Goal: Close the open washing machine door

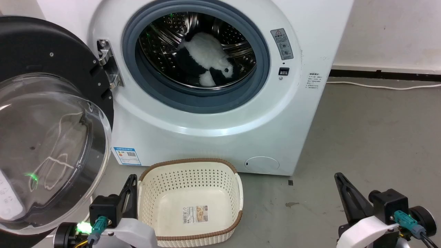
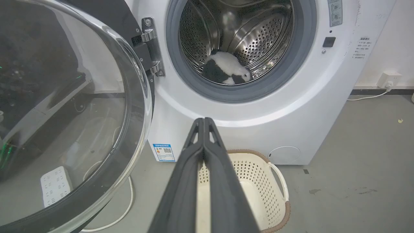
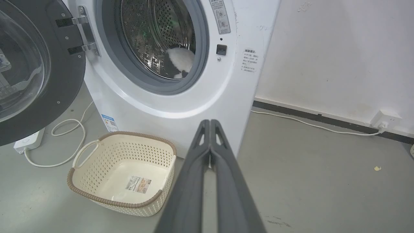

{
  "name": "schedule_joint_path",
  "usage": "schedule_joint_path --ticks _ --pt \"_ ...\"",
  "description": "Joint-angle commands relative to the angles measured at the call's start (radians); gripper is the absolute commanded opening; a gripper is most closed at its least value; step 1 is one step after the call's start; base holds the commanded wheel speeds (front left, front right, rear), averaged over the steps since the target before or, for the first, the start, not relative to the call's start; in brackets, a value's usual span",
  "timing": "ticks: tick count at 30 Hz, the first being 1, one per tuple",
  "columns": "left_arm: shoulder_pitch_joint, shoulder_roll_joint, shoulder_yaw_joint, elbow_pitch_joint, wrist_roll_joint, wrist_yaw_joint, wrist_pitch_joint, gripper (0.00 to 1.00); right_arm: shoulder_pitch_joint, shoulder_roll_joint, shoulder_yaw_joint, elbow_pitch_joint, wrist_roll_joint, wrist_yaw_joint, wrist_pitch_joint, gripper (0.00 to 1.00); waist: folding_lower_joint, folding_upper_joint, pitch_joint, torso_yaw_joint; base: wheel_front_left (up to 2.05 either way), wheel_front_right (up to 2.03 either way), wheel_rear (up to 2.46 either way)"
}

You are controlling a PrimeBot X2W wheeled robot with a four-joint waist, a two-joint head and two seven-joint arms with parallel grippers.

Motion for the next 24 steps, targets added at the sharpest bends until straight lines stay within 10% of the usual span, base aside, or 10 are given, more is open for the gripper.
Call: schedule_joint_path --ticks 1,9,10,24 --pt "-0.015 0.0 0.0 -0.004 0.002 0.003 0.0 0.0 -0.013 0.002 -0.001 -0.005 -0.005 0.001 0.0 0.0 0.0 0.0 0.0 0.0 0.0 0.0 0.0" --pt "-0.015 0.0 0.0 -0.004 0.002 0.003 0.0 0.0 -0.013 0.002 -0.001 -0.005 -0.005 0.001 0.0 0.0 0.0 0.0 0.0 0.0 0.0 0.0 0.0" --pt "0.0 0.0 0.0 0.0 0.0 0.0 0.0 1.0 0.0 0.0 0.0 0.0 0.0 0.0 0.0 1.0 0.0 0.0 0.0 0.0 0.0 0.0 0.0" --pt "-0.003 0.0 -0.02 0.0 -0.001 0.001 -0.024 1.0 0.007 0.0 -0.013 0.001 0.011 0.0 -0.024 1.0 0.0 0.0 -0.001 0.008 0.0 0.0 0.0"
